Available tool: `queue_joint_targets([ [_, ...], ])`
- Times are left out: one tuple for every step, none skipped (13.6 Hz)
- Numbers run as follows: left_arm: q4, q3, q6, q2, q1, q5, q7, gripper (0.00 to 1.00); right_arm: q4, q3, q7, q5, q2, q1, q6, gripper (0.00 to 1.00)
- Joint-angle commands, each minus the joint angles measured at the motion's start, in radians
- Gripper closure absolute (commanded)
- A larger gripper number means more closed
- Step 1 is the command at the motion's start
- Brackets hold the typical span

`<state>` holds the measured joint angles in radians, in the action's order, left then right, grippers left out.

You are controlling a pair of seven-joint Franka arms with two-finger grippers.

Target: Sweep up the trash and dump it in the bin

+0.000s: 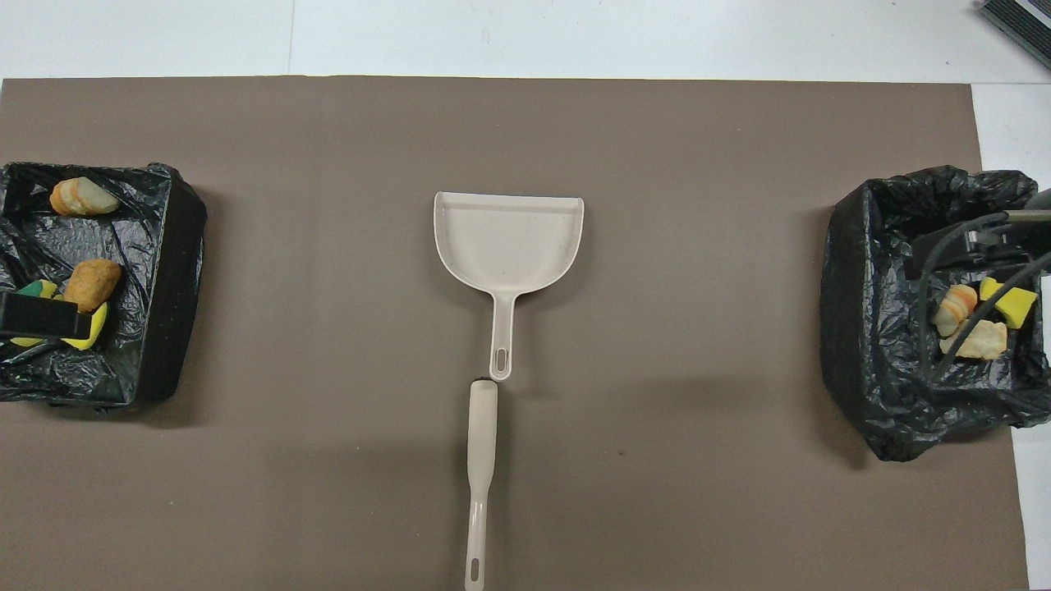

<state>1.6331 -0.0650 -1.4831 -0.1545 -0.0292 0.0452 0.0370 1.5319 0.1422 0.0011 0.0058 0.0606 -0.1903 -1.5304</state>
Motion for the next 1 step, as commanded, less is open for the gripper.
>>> queue_joint_targets([
  [0.010,0.008,-0.005,-0.013,0.012,0.013,-0.008,0.00,-0.006,0.007,0.019,-0.001,0.004,-0.008,-0.011,0.00],
])
